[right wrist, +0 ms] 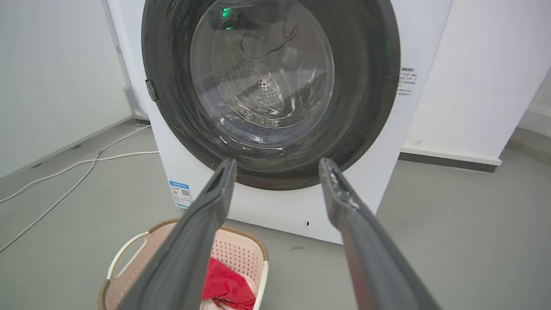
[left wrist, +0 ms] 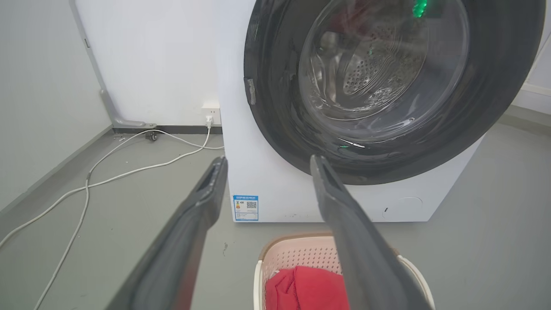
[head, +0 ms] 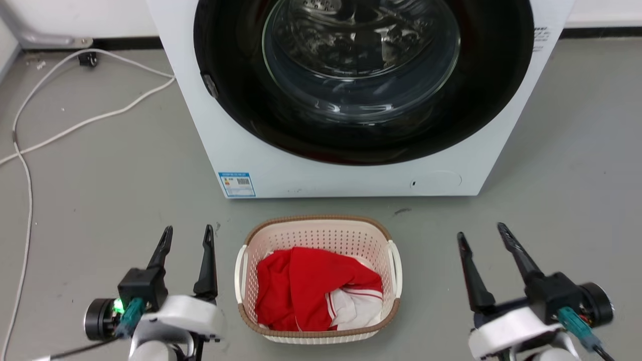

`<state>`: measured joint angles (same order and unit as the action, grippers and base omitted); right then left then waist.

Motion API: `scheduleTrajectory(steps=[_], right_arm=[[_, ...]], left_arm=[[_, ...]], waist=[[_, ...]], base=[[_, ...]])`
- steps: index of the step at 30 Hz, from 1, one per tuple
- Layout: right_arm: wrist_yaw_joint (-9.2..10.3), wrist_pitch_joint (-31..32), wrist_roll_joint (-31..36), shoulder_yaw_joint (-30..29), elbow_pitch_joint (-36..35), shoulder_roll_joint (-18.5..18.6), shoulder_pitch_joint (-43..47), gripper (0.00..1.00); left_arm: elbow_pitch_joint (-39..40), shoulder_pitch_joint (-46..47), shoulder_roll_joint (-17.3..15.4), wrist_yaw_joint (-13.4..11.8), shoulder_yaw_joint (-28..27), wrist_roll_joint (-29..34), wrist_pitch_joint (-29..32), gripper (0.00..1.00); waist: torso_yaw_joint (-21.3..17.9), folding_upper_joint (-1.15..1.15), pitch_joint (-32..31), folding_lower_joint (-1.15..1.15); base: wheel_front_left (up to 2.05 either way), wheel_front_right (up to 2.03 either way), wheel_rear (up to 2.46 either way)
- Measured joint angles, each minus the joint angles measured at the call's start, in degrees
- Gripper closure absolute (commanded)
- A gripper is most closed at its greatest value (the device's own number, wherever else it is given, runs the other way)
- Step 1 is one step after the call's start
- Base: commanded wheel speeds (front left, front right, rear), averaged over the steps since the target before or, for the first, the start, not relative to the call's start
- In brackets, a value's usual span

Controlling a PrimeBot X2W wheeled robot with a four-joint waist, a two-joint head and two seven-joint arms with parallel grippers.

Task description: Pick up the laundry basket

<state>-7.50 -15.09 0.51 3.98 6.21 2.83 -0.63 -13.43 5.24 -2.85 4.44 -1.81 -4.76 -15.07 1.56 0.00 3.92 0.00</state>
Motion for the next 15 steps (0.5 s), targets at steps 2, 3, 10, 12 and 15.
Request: scheduleTrajectory(steps=[2,3,10,12,15], right_arm=[[0.0,0.0,0.6,1.0,2.5,0.0,-2.0,0.0],[0.0,0.0,0.8,1.5,3.9,0.0,-3.1,0.0],[-0.01,0.0,3.7,5.6,16.9,0.0,-12.4,0.0],[-0.01,0.0,4.1,6.7,20.4,0.0,-15.1,0.0],[-0.01,0.0,4.4,7.9,23.9,0.0,-19.1,0.0]], left_arm=[[-3.1,2.3,-0.1,0.7,-0.3,0.0,0.0,0.0],[-4.8,3.3,-0.2,1.1,-0.4,0.0,0.0,0.0],[-17.7,12.6,-2.2,2.4,-0.7,-0.2,0.0,0.0],[-20.2,14.6,-2.7,2.6,-0.5,-0.3,0.0,0.0],[-24.0,18.0,-3.3,2.7,-0.1,-0.6,0.0,0.0]], waist=[[0.2,0.0,1.1,0.0],[0.3,0.0,1.6,0.0],[0.5,0.0,6.7,0.0],[0.3,0.0,8.2,0.01],[0.0,0.0,10.7,0.01]], base=[[0.0,0.0,0.0],[0.0,0.0,0.0],[0.0,0.0,0.0],[0.0,0.0,0.0],[0.0,0.0,0.0]])
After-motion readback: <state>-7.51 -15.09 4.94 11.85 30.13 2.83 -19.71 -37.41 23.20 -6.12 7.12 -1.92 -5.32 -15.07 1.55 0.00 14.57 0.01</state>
